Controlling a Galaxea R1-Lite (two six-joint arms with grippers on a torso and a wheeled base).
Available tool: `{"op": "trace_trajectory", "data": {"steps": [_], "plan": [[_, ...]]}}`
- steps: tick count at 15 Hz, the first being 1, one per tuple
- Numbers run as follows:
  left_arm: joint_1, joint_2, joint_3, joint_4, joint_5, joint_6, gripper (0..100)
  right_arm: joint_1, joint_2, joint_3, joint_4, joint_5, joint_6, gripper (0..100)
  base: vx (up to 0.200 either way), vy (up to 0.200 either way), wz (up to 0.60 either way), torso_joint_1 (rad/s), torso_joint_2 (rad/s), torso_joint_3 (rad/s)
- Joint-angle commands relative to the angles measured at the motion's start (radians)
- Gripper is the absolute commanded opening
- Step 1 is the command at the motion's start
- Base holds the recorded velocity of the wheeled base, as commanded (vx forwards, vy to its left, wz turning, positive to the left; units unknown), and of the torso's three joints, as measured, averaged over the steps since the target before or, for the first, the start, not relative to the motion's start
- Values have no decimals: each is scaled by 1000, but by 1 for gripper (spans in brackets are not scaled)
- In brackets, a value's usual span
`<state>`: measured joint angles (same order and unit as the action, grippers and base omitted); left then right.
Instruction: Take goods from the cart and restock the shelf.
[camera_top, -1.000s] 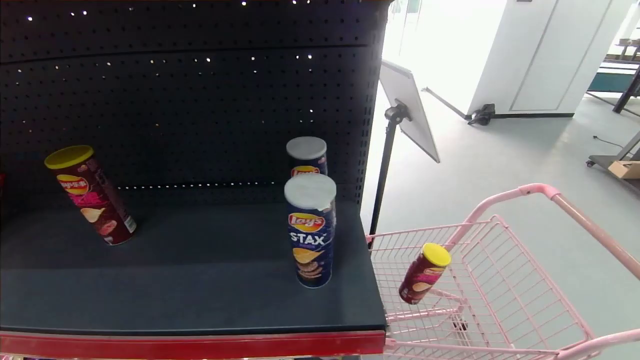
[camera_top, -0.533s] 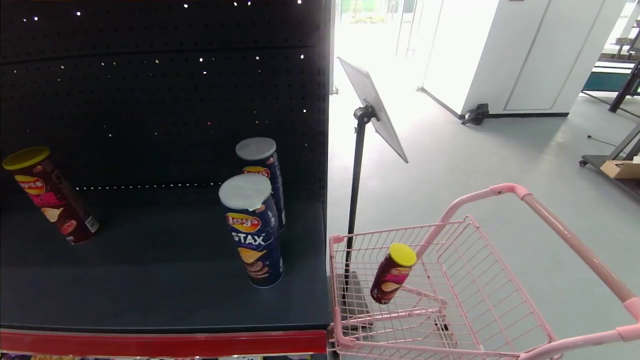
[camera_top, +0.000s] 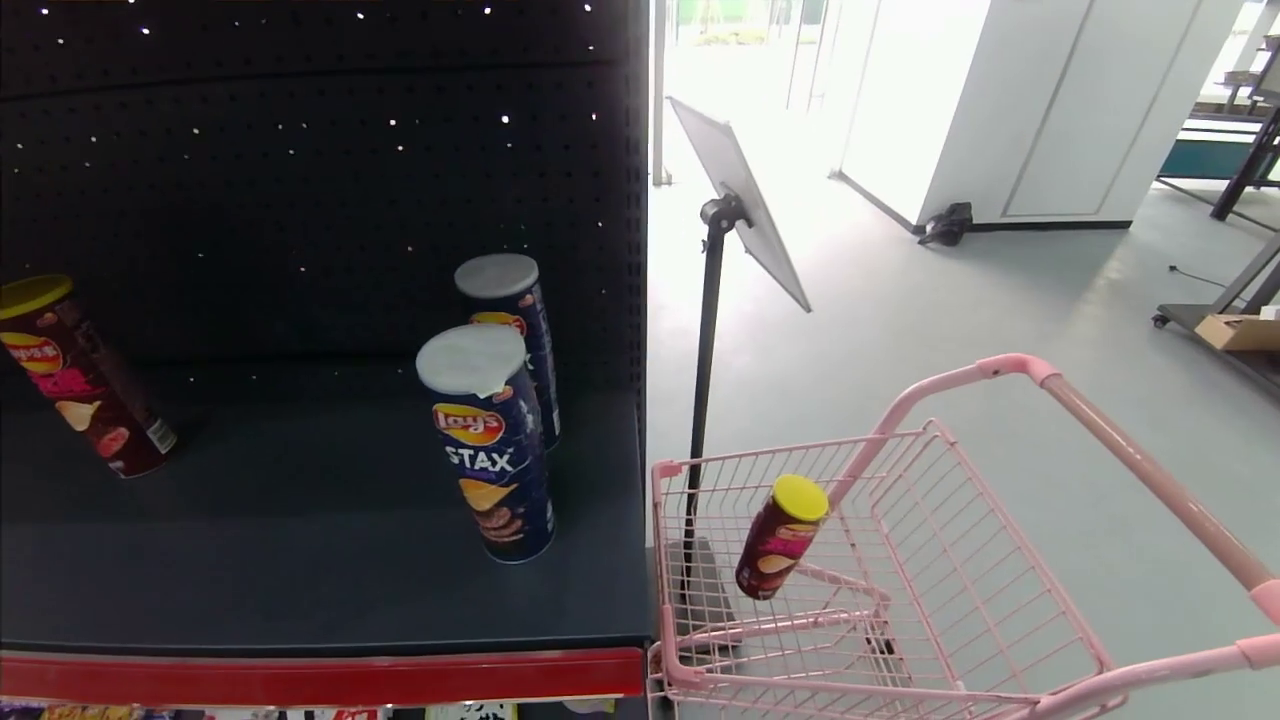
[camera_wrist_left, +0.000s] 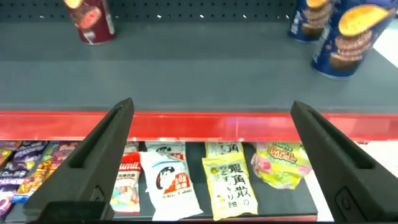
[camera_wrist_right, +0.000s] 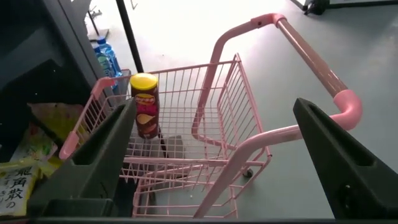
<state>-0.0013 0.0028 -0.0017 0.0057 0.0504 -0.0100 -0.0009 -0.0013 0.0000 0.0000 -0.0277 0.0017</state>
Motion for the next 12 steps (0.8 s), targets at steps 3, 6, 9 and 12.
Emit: {"op": "trace_trajectory", "data": {"steps": [3,6,9,12], "plan": [[0,0,0,0,0,-1,100,-1,1,0,0,0,0,100,0,0,0,-150,333,188],[0,0,0,0,0,-1,100,-1,1,0,0,0,0,100,0,0,0,-147,338,186],[1,0,0,0,0,-1,100,-1,1,0,0,0,0,100,0,0,0,-150,341,196],[0,0,0,0,0,-1,100,-1,1,0,0,0,-2,100,0,0,0,-160,360,203]]}}
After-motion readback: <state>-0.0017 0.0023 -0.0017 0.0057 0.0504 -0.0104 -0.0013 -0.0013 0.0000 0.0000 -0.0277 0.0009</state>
